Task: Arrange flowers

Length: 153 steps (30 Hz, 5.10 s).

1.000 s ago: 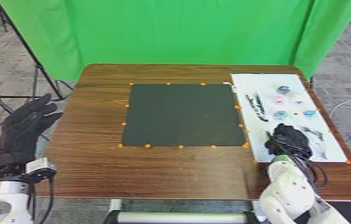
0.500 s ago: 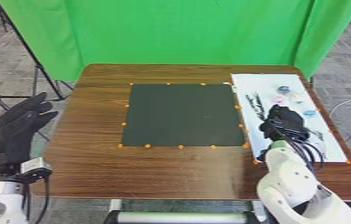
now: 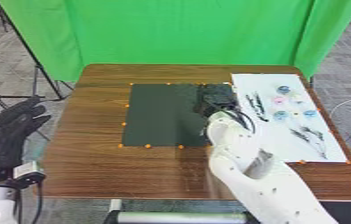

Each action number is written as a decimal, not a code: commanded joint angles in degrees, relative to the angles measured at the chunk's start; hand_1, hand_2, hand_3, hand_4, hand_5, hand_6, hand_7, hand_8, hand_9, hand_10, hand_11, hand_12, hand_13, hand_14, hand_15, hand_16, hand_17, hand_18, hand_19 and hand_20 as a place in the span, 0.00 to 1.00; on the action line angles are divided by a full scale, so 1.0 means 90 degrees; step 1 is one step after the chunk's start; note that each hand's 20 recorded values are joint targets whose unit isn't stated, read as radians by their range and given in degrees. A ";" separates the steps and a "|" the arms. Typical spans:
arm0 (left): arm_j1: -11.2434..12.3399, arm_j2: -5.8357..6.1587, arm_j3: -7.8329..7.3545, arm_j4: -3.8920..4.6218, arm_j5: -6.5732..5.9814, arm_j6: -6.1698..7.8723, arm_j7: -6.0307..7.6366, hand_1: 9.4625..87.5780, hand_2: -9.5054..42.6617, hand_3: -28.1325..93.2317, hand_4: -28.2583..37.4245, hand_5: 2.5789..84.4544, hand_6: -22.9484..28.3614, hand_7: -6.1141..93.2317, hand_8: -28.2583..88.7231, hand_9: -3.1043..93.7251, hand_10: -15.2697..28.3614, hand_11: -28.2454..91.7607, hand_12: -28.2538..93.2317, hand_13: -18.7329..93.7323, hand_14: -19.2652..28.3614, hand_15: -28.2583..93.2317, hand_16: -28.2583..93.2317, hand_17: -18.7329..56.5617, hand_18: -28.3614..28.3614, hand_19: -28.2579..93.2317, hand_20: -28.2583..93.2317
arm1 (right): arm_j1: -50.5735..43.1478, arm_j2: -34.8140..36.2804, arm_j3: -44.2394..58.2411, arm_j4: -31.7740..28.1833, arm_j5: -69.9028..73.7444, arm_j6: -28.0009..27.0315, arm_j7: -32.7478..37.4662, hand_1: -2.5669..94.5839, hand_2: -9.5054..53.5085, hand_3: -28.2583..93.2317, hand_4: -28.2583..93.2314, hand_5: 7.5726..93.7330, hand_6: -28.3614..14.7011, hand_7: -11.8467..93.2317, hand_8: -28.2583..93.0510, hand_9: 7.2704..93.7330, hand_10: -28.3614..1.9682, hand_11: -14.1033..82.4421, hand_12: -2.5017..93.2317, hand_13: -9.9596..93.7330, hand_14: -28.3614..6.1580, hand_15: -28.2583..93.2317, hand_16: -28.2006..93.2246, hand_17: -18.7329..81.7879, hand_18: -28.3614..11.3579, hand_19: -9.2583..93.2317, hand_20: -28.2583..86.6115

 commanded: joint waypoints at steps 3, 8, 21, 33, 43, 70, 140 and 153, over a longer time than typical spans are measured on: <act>-0.1087 -0.0012 0.0794 0.0097 0.0397 -0.0095 -0.0558 0.22 0.21 0.91 0.07 0.41 0.57 0.27 0.13 0.37 0.77 0.51 0.32 0.36 0.91 0.71 0.14 0.09 0.86 0.66 0.32 | -0.0260 -0.1366 -0.0130 0.0515 -0.0596 -0.0917 -0.0517 0.57 0.00 0.86 0.03 0.89 0.54 0.40 0.44 0.86 0.44 0.73 0.38 0.87 0.55 0.87 0.44 0.68 0.10 1.00 0.60; -0.1759 -0.0056 0.1306 0.0208 0.0544 -0.0194 -0.0730 0.22 0.21 0.91 0.07 0.41 0.57 0.27 0.13 0.37 0.77 0.51 0.32 0.36 0.91 0.72 0.14 0.09 0.86 0.66 0.32 | -0.0337 -0.1724 -0.0058 0.0879 -0.0724 -0.1264 -0.0596 0.57 0.00 0.86 0.03 0.89 0.54 0.41 0.44 0.86 0.44 0.73 0.37 0.87 0.55 0.88 0.44 0.68 0.09 1.00 0.60; -0.2699 -0.0064 0.2006 0.0390 0.0641 -0.0272 -0.0784 0.22 0.20 0.92 0.07 0.41 0.57 0.27 0.13 0.37 0.77 0.51 0.32 0.36 0.91 0.71 0.14 0.09 0.86 0.66 0.32 | -0.0150 -0.1992 -0.0217 0.1405 -0.0380 -0.1358 -0.0176 0.56 0.00 0.86 0.04 0.89 0.55 0.41 0.43 0.87 0.44 0.74 0.36 0.88 0.55 0.87 0.44 0.69 0.09 1.00 0.60; -0.2549 0.0055 0.2071 0.0292 0.0475 0.0017 -0.0526 0.22 0.18 0.93 0.07 0.42 0.56 0.28 0.13 0.38 0.76 0.51 0.32 0.36 0.90 0.72 0.14 0.09 0.85 0.66 0.32 | -0.0266 -0.2218 -0.0193 0.1373 -0.0573 -0.1396 -0.0388 0.51 0.00 0.83 0.03 0.89 0.57 0.41 0.40 0.88 0.48 0.71 0.34 0.90 0.59 0.83 0.44 0.73 0.17 1.00 0.51; -0.2518 0.0053 0.2051 0.0279 0.0490 0.0041 -0.0535 0.22 0.16 0.95 0.07 0.43 0.56 0.28 0.13 0.38 0.75 0.51 0.32 0.36 0.89 0.72 0.13 0.09 0.84 0.65 0.32 | -0.0220 -0.2196 -0.0246 0.1390 -0.0588 -0.1165 -0.0439 0.44 0.00 0.86 0.02 0.89 0.56 0.39 0.35 0.88 0.47 0.70 0.34 0.91 0.60 0.82 0.44 0.73 0.15 1.00 0.50; -0.1367 -0.0130 0.1237 0.0019 0.0433 0.0156 -0.0392 0.21 0.16 0.95 0.07 0.41 0.55 0.28 0.12 0.35 0.72 0.52 0.30 0.34 0.85 0.71 0.13 0.10 0.83 0.64 0.33 | 0.0583 -0.0970 -0.0912 0.0241 0.0229 -0.0017 -0.0019 0.31 0.06 0.87 0.03 0.89 0.52 0.42 0.18 0.87 0.40 0.69 0.34 0.89 0.54 0.81 0.45 0.71 0.07 1.00 0.49; -0.0555 0.0180 0.0604 -0.0073 0.0462 0.0047 -0.0340 0.22 0.21 0.91 0.08 0.41 0.57 0.27 0.13 0.36 0.76 0.51 0.32 0.35 0.90 0.71 0.14 0.09 0.85 0.65 0.32 | -0.4626 0.2604 0.4715 -0.1189 0.1137 0.1260 0.1109 0.38 0.02 0.86 0.04 0.73 0.30 0.26 0.16 0.74 0.00 0.41 0.22 0.74 0.16 0.86 0.32 0.66 0.04 1.00 0.41; -0.0651 0.0162 0.0702 -0.0096 0.0523 0.0066 -0.0323 0.22 0.21 0.91 0.07 0.41 0.57 0.27 0.13 0.36 0.76 0.51 0.32 0.35 0.90 0.71 0.14 0.09 0.85 0.66 0.32 | -0.4477 0.2597 0.4592 -0.0944 0.1143 0.1147 0.1273 0.41 0.02 0.86 0.04 0.75 0.22 0.22 0.18 0.79 0.00 0.28 0.23 0.69 0.01 0.89 0.28 0.63 0.00 1.00 0.38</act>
